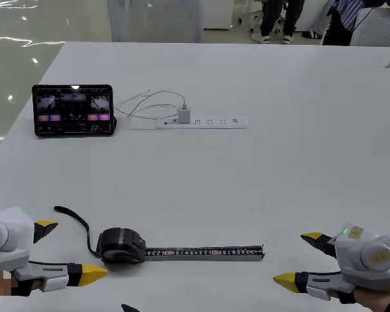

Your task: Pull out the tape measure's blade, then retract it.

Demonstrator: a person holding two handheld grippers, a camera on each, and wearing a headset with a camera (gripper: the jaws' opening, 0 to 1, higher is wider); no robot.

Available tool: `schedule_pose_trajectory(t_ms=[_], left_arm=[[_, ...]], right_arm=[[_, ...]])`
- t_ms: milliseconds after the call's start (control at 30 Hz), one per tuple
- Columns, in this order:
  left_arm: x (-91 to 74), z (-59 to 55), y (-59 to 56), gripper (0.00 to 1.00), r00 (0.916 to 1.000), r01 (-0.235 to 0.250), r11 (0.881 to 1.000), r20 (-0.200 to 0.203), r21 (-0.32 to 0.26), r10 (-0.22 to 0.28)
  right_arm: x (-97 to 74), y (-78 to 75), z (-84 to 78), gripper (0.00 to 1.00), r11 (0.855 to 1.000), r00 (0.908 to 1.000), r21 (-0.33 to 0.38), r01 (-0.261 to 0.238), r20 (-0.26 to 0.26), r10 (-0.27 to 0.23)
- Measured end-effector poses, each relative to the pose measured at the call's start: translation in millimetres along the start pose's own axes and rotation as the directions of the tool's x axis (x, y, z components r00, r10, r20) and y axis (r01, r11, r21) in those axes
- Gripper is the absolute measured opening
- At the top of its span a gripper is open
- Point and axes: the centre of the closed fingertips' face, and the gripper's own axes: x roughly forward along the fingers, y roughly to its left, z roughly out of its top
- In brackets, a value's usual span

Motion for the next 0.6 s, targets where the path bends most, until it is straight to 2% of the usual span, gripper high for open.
schedule_pose_trajectory(t_ms=[133,233,333,500,600], left_arm=[[-5.0,-5.2,1.6,0.99,0.9999,-0.016,1.0,0.003,0.011,0.016],[-11.4,2.1,-1.7,0.99,0.9983,-0.025,0.998,0.054,0.06,0.022],[-15.4,2.3,-0.1,0.99,0.9967,-0.042,0.997,0.072,0.059,0.037],[-21.5,-8.0,5.6,0.99,0.9955,-0.069,0.997,0.068,0.036,0.066],[-25.8,-13.8,10.0,0.99,0.993,-0.099,0.994,0.069,0.036,0.096]], right_arm=[[-4.2,1.7,-3.6,0.73,1.0,1.0,0.009,0.007,0.0,-0.007],[-8.5,4.1,-6.1,0.79,1.0,0.9999,-0.006,0.015,-0.007,-0.015],[-13.0,2.7,-6.2,0.84,1.0,0.9996,-0.002,0.029,0.001,-0.029],[-20.9,2.8,-5.7,0.98,0.999,0.9989,0.003,0.039,0.026,-0.039],[-25.7,5.5,-9.5,0.99,0.999,0.9989,0.001,0.037,0.027,-0.037]])
